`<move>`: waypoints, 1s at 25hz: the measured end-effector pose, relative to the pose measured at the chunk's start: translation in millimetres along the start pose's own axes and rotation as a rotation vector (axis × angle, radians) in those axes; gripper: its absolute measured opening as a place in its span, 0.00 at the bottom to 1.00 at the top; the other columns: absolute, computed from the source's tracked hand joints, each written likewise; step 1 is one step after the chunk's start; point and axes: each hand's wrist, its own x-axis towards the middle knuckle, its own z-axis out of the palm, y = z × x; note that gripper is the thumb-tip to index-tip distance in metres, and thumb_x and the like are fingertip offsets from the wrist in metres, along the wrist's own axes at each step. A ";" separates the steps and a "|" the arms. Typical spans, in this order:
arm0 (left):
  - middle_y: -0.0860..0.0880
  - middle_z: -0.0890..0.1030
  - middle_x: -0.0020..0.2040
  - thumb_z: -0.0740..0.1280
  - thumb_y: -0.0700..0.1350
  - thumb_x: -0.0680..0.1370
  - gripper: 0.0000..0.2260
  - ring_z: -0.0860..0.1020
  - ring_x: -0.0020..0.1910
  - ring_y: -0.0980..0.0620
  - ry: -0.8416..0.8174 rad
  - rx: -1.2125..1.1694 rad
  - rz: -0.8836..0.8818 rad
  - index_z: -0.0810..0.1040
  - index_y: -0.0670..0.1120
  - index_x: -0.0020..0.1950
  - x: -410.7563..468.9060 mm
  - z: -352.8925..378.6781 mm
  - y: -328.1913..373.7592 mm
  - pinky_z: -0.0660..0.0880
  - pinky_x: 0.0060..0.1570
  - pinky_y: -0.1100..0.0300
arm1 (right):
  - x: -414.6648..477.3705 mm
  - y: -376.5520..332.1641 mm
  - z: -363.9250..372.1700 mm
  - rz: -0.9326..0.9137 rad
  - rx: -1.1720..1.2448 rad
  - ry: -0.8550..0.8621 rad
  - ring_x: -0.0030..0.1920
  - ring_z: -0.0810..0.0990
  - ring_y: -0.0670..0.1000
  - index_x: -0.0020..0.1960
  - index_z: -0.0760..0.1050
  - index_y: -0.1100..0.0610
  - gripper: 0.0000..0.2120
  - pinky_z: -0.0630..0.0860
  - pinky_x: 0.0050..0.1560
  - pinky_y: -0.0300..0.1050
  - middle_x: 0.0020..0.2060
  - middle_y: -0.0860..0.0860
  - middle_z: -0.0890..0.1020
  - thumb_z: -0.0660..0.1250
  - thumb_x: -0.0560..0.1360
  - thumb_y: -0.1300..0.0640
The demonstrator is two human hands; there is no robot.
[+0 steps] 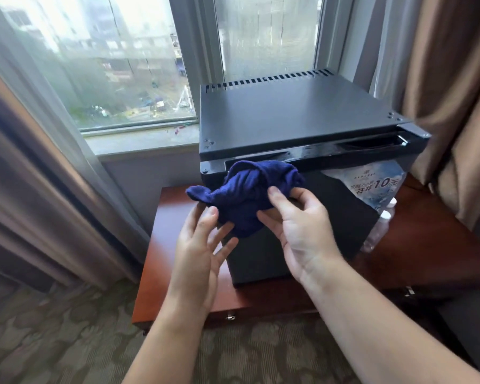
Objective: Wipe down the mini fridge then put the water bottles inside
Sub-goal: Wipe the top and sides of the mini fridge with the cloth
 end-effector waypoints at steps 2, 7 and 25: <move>0.54 0.87 0.56 0.63 0.49 0.85 0.10 0.85 0.55 0.53 0.028 -0.007 0.020 0.80 0.56 0.64 1.1 1.2 0.7 0.79 0.56 0.53 | -2.8 0.5 -0.5 0.023 -0.032 -0.035 0.49 0.86 0.57 0.57 0.77 0.60 0.09 0.83 0.46 0.46 0.50 0.60 0.84 0.72 0.78 0.61; 0.50 0.86 0.57 0.64 0.48 0.85 0.09 0.86 0.53 0.51 0.016 0.010 0.069 0.79 0.53 0.63 -5.7 35.1 -8.2 0.83 0.54 0.50 | -8.7 -18.0 -27.5 -0.021 -0.174 -0.134 0.53 0.87 0.58 0.57 0.80 0.57 0.07 0.85 0.50 0.50 0.51 0.59 0.86 0.71 0.79 0.62; 0.52 0.68 0.78 0.70 0.48 0.80 0.20 0.63 0.75 0.45 -0.105 1.403 0.600 0.77 0.65 0.69 42.8 156.0 35.4 0.62 0.76 0.52 | 74.7 -198.3 -94.5 -0.413 -1.387 -0.229 0.75 0.66 0.58 0.73 0.67 0.46 0.33 0.63 0.74 0.51 0.72 0.55 0.70 0.73 0.70 0.47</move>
